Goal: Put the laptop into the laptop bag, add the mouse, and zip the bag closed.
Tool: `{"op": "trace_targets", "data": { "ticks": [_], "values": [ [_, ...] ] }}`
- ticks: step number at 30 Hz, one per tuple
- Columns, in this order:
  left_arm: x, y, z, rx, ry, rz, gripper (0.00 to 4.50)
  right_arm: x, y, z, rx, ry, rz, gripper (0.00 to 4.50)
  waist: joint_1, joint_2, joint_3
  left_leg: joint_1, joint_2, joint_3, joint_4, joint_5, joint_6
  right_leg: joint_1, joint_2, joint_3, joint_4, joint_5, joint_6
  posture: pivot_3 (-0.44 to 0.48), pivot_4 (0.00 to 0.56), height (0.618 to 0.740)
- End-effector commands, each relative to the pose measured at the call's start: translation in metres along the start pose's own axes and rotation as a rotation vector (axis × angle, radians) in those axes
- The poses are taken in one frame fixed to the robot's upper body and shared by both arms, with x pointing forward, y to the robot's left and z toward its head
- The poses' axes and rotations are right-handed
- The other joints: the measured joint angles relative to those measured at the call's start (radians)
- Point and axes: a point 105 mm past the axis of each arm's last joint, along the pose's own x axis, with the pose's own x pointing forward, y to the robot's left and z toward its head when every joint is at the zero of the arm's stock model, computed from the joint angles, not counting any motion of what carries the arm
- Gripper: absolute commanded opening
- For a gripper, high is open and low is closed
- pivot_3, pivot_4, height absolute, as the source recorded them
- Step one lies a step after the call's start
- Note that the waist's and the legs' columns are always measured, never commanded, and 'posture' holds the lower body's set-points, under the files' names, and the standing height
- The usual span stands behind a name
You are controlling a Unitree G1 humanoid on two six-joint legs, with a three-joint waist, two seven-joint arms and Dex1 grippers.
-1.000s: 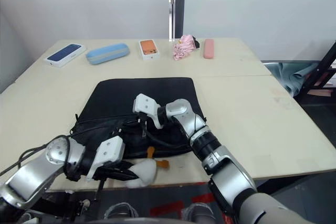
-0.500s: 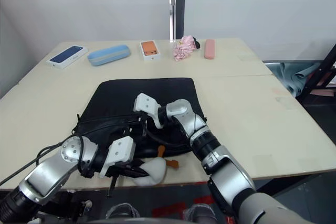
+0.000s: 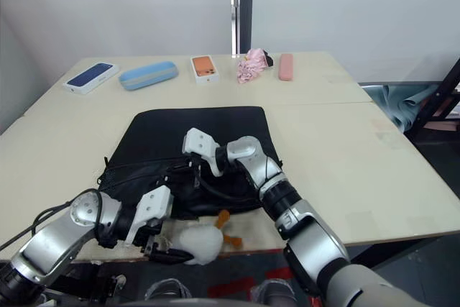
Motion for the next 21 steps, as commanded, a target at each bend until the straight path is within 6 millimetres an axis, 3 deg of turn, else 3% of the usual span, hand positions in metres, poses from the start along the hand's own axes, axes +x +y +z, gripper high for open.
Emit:
{"op": "trace_targets", "data": {
  "ticks": [1, 15, 21],
  "values": [
    [-0.012, -0.003, 0.008, 0.020, -0.016, 0.046, 4.42, -0.001, 0.002, -0.022, 0.066, 0.058, -0.013, 0.00, -0.001, 0.000, 0.000, 0.000, 0.000, 0.000, 0.000, 0.000, 0.000, 0.000, 0.000, 0.000, 0.000, 0.000, 0.000, 0.000, 0.150, 0.740],
    [-0.031, -0.008, 0.016, -0.024, -0.055, 0.137, 4.42, 0.000, 0.003, -0.020, 0.066, 0.051, -0.001, 0.00, -0.002, 0.001, 0.001, -0.001, 0.000, 0.000, 0.000, 0.000, 0.000, -0.001, 0.001, 0.001, 0.000, 0.000, 0.000, 0.000, 0.150, 0.740],
    [-0.049, -0.017, 0.026, -0.057, -0.055, 0.172, 4.42, 0.000, 0.002, -0.018, 0.066, 0.042, -0.003, 0.00, -0.004, 0.001, 0.001, -0.001, 0.001, 0.000, -0.001, 0.000, 0.000, -0.002, 0.001, 0.001, -0.001, 0.000, 0.000, 0.000, 0.150, 0.740]
  ]
}}
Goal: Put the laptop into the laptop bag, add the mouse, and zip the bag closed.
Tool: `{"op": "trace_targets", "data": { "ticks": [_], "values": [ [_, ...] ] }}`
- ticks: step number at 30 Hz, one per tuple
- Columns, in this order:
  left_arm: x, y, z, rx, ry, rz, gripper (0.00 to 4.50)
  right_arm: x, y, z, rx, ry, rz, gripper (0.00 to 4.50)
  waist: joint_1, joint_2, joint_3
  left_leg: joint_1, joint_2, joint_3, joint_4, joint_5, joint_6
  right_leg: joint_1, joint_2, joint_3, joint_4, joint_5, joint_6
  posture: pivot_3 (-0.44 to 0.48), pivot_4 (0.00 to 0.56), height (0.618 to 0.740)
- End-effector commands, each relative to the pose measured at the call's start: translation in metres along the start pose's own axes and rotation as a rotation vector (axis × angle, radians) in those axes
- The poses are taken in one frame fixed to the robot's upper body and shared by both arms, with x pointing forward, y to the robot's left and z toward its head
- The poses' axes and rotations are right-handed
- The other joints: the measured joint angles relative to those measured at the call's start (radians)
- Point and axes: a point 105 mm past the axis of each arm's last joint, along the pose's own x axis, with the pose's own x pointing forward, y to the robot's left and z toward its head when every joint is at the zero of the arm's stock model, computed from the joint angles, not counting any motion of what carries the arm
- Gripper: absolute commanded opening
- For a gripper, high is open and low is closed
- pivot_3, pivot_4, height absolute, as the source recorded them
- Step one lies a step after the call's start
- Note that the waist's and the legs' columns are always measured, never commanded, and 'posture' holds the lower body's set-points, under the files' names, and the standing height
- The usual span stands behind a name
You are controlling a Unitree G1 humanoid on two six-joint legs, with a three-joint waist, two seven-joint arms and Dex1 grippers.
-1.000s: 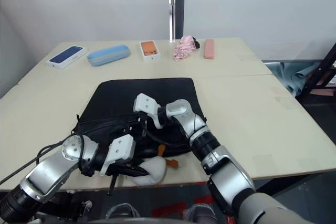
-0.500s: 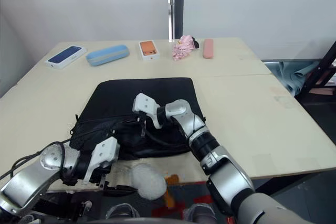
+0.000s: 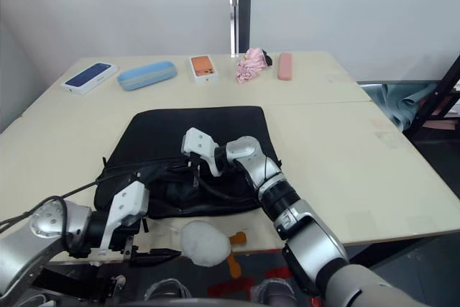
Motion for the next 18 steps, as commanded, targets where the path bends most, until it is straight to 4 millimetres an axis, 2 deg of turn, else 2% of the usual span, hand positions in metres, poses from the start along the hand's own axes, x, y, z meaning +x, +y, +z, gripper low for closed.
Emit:
{"op": "trace_targets", "data": {
  "ticks": [1, 4, 9, 12, 14, 18],
  "values": [
    [-0.011, -0.003, 0.011, 0.018, -0.008, 0.021, 4.42, -0.002, 0.001, -0.019, 0.066, 0.051, -0.010, 0.00, 0.000, 0.001, 0.000, 0.000, 0.000, 0.000, 0.000, 0.000, 0.000, 0.000, 0.000, 0.000, 0.000, 0.000, 0.000, 0.000, 0.150, 0.740],
    [-0.036, -0.001, 0.012, -0.037, 0.022, 0.088, 4.42, -0.003, -0.002, -0.012, 0.078, 0.013, -0.029, 0.00, -0.004, 0.001, 0.001, 0.000, 0.000, 0.000, 0.000, 0.000, 0.000, 0.000, 0.000, 0.000, 0.000, 0.000, 0.000, 0.000, 0.150, 0.740],
    [-0.064, -0.002, 0.020, -0.099, 0.008, 0.144, 4.42, -0.014, -0.009, 0.019, 0.166, -0.132, -0.057, 0.00, 0.001, 0.002, 0.007, -0.001, 0.000, 0.000, -0.001, 0.000, 0.000, -0.002, 0.001, 0.001, 0.000, 0.000, 0.001, 0.000, 0.150, 0.740],
    [-0.085, 0.004, 0.021, -0.154, 0.017, 0.188, 4.42, -0.033, -0.010, 0.050, 0.291, -0.261, -0.025, 0.00, 0.007, 0.001, 0.014, -0.004, 0.000, 0.000, -0.001, 0.000, 0.000, -0.005, 0.002, 0.001, -0.002, 0.000, 0.000, 0.000, 0.150, 0.740],
    [-0.098, 0.017, 0.023, -0.158, 0.016, 0.240, 4.42, -0.054, -0.009, 0.070, 0.323, -0.308, 0.008, 0.00, 0.013, 0.002, 0.018, -0.008, 0.000, 0.000, -0.001, 0.000, -0.001, -0.008, 0.002, 0.000, -0.002, 0.000, 0.000, 0.000, 0.150, 0.740],
    [-0.111, 0.040, 0.034, -0.128, -0.022, 0.315, 4.42, -0.089, -0.007, 0.088, 0.335, -0.315, 0.020, 0.00, 0.018, 0.002, 0.021, -0.010, 0.000, 0.000, -0.001, 0.002, -0.004, -0.009, 0.002, 0.000, -0.005, -0.001, 0.001, 0.000, 0.150, 0.740]
  ]
}}
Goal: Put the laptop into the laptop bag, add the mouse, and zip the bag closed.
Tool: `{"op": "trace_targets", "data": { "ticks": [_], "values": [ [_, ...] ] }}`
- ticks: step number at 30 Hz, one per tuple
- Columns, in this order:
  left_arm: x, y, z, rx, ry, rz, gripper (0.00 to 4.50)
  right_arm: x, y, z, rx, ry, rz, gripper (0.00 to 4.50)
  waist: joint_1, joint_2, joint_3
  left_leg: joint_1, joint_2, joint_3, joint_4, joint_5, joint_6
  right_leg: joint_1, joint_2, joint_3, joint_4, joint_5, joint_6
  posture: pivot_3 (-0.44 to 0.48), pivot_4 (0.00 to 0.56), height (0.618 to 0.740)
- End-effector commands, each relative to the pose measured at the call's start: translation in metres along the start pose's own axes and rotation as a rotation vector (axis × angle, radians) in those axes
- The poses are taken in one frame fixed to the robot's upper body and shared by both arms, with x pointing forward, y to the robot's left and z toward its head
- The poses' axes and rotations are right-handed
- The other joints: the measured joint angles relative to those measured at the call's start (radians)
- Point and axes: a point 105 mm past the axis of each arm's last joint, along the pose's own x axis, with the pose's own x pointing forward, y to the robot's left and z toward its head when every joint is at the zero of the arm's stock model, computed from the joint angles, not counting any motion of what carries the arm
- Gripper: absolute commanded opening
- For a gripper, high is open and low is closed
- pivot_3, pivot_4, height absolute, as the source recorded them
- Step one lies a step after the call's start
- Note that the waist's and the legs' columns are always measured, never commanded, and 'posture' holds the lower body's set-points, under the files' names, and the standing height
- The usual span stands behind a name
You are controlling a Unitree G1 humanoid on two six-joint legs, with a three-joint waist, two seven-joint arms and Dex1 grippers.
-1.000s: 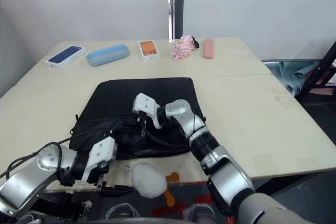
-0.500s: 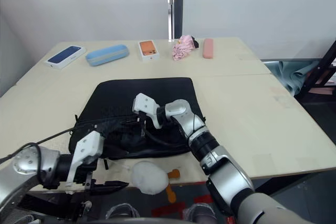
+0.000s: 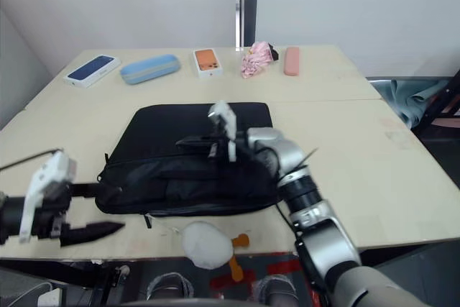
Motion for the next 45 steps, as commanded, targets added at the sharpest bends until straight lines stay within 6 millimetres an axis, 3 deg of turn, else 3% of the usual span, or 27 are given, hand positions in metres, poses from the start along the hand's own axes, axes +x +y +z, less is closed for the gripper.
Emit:
{"op": "trace_targets", "data": {
  "ticks": [1, 5, 8, 11, 14, 18, 19, 23, 28, 31, 33, 38, 45],
  "values": [
    [-0.007, 0.017, 0.015, 0.037, -0.044, 0.056, 4.42, -0.018, 0.016, 0.033, -0.027, -0.051, 0.051, 0.00, 0.000, 0.000, 0.000, -0.001, 0.000, 0.000, 0.000, 0.000, 0.000, 0.000, 0.000, 0.000, -0.001, 0.000, 0.000, 0.000, 0.150, 0.740],
    [-0.005, 0.038, 0.029, 0.098, -0.084, 0.093, 4.50, -0.048, 0.024, 0.041, -0.074, 0.009, 0.046, 1.09, -0.005, -0.001, -0.001, -0.007, 0.000, 0.000, 0.000, 0.000, 0.000, -0.004, 0.001, 0.000, -0.003, 0.000, 0.000, 0.000, 0.150, 0.740],
    [0.011, 0.052, 0.044, 0.149, -0.130, 0.083, 3.72, -0.073, 0.036, 0.031, -0.150, 0.143, 0.062, 2.32, 0.020, -0.001, 0.001, -0.009, 0.000, -0.002, 0.000, 0.001, 0.001, -0.005, 0.001, -0.001, -0.002, 0.000, 0.000, 0.000, 0.150, 0.740],
    [0.024, 0.059, 0.050, 0.178, -0.143, 0.065, 2.74, -0.080, 0.047, 0.023, -0.148, 0.200, 0.099, 3.26, 0.039, -0.002, 0.000, -0.008, 0.000, -0.002, 0.003, 0.001, 0.001, -0.004, 0.000, -0.001, 0.000, 0.000, 0.000, 0.000, 0.150, 0.740],
    [0.055, 0.066, 0.062, 0.208, -0.212, 0.018, 1.59, -0.093, 0.068, -0.016, -0.187, 0.395, 0.203, 4.41, 0.046, -0.002, 0.000, -0.007, 0.000, -0.002, 0.009, 0.000, 0.001, -0.004, -0.001, 0.000, 0.008, 0.000, 0.000, 0.000, 0.150, 0.740],
    [0.091, 0.068, 0.073, 0.240, -0.246, -0.057, 0.22, -0.091, 0.073, -0.037, -0.229, 0.456, 0.253, 4.50, 0.042, -0.002, 0.000, -0.008, -0.001, -0.004, 0.019, 0.001, 0.002, -0.003, -0.002, 0.001, 0.015, 0.001, 0.000, 0.000, 0.150, 0.740],
    [0.100, 0.067, 0.076, 0.240, -0.258, -0.079, 0.07, -0.090, 0.072, -0.040, -0.241, 0.469, 0.264, 4.50, 0.039, -0.003, 0.001, -0.008, -0.001, -0.003, 0.022, 0.000, 0.003, -0.004, -0.003, 0.002, 0.018, 0.001, 0.000, 0.000, 0.150, 0.740],
    [0.131, 0.068, 0.079, 0.244, -0.267, -0.138, 0.07, -0.088, 0.074, -0.054, -0.249, 0.509, 0.319, 4.50, 0.035, -0.003, 0.001, -0.007, -0.001, -0.003, 0.030, 0.000, 0.003, -0.005, -0.003, 0.005, 0.028, 0.001, 0.000, 0.000, 0.150, 0.740],
    [0.163, 0.070, 0.068, 0.234, -0.231, -0.158, 0.07, -0.074, 0.076, -0.066, -0.233, 0.492, 0.355, 4.50, 0.037, -0.003, 0.000, -0.007, -0.001, -0.003, 0.032, 0.001, 0.004, -0.005, -0.003, 0.005, 0.030, 0.001, 0.000, 0.000, 0.150, 0.740],
    [0.172, 0.071, 0.054, 0.207, -0.176, -0.174, 0.07, -0.069, 0.077, -0.069, -0.223, 0.493, 0.371, 4.50, 0.039, -0.003, 0.000, -0.009, -0.001, -0.004, 0.032, 0.001, 0.005, -0.005, -0.003, 0.005, 0.029, 0.001, 0.000, 0.000, 0.150, 0.740],
    [0.181, 0.068, 0.029, 0.176, -0.074, -0.197, 0.07, -0.064, 0.076, -0.072, -0.220, 0.491, 0.378, 4.50, 0.041, -0.003, 0.000, -0.008, -0.001, -0.004, 0.032, 0.001, 0.005, -0.005, -0.003, 0.004, 0.029, 0.001, 0.000, 0.000, 0.150, 0.740],
    [0.187, 0.065, 0.001, 0.140, -0.007, -0.209, 0.07, -0.051, 0.073, -0.079, -0.218, 0.485, 0.378, 4.50, 0.039, -0.003, -0.012, -0.004, -0.002, -0.004, 0.032, 0.000, 0.005, -0.001, -0.005, 0.005, 0.029, 0.001, 0.000, 0.000, 0.150, 0.740],
    [0.185, 0.063, 0.002, 0.129, -0.023, -0.207, 0.07, -0.045, 0.062, -0.099, -0.207, 0.524, 0.350, 4.50, 0.038, -0.003, -0.018, 0.010, -0.002, -0.003, 0.029, 0.000, 0.004, 0.012, -0.005, 0.005, 0.027, 0.000, 0.000, 0.000, 0.150, 0.740]
  ]
}}
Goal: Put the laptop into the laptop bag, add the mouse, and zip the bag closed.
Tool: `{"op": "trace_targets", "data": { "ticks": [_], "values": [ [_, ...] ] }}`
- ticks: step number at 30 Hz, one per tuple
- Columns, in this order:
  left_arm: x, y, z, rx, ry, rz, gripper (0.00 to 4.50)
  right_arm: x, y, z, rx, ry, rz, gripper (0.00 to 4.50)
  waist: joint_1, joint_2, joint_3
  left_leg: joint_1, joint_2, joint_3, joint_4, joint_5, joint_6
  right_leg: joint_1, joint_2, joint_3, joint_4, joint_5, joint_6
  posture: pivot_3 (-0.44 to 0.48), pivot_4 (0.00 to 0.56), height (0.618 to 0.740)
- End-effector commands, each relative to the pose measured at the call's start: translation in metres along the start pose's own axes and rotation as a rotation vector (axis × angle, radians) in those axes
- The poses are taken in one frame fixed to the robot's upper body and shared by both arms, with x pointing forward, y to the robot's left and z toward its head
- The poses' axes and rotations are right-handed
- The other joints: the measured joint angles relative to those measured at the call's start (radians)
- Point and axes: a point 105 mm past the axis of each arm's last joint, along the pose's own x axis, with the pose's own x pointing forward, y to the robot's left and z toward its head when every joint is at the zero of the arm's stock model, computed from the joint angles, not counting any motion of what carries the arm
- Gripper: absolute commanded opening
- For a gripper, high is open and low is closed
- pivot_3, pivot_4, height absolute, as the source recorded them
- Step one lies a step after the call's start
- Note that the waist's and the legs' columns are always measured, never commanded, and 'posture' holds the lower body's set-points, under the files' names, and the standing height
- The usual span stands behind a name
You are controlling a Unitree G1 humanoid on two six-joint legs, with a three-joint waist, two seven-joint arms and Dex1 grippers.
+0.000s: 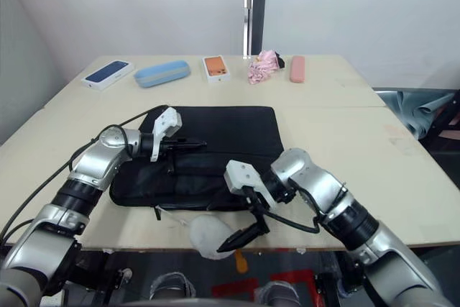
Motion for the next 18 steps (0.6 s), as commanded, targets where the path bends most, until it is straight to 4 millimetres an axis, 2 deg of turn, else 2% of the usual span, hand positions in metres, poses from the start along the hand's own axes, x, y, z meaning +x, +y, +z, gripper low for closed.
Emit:
{"op": "trace_targets", "data": {
  "ticks": [1, 6, 10, 17, 18],
  "values": [
    [0.002, -0.010, -0.036, -0.091, 0.116, -0.027, 0.07, 0.002, -0.001, 0.000, -0.027, 0.012, 0.007, 4.50, 0.000, 0.000, 0.000, 0.000, 0.000, 0.000, 0.000, 0.000, 0.000, 0.000, 0.000, 0.000, 0.000, 0.000, 0.000, 0.000, 0.150, 0.740],
    [-0.002, -0.010, -0.036, -0.096, 0.117, -0.017, 0.07, 0.007, -0.001, -0.011, -0.033, 0.041, 0.008, 4.50, -0.001, 0.000, -0.002, 0.000, 0.000, 0.000, -0.002, 0.000, 0.000, 0.000, 0.000, 0.000, -0.002, 0.000, 0.000, 0.000, 0.150, 0.740],
    [-0.002, -0.014, -0.037, -0.098, 0.119, -0.018, 0.00, 0.005, 0.002, -0.012, -0.020, 0.032, 0.032, 3.34, -0.003, 0.000, -0.003, -0.001, 0.000, 0.000, -0.004, 0.000, 0.000, 0.000, 0.000, -0.001, -0.005, 0.000, 0.000, 0.000, 0.150, 0.740],
    [0.000, -0.017, -0.043, -0.086, 0.141, -0.027, 0.00, -0.005, 0.002, -0.015, -0.022, 0.047, 0.032, 0.89, -0.003, 0.001, -0.003, -0.001, 0.000, 0.001, -0.009, 0.000, 0.000, 0.000, 0.000, -0.001, -0.010, 0.000, 0.000, 0.000, 0.150, 0.740],
    [0.001, -0.017, -0.044, -0.086, 0.142, -0.028, 0.00, -0.008, 0.003, -0.012, -0.025, 0.044, 0.028, 0.43, -0.003, 0.001, -0.003, -0.001, 0.000, 0.001, -0.009, 0.000, 0.000, 0.000, 0.000, -0.001, -0.011, 0.000, 0.000, 0.000, 0.150, 0.740]
  ]
}}
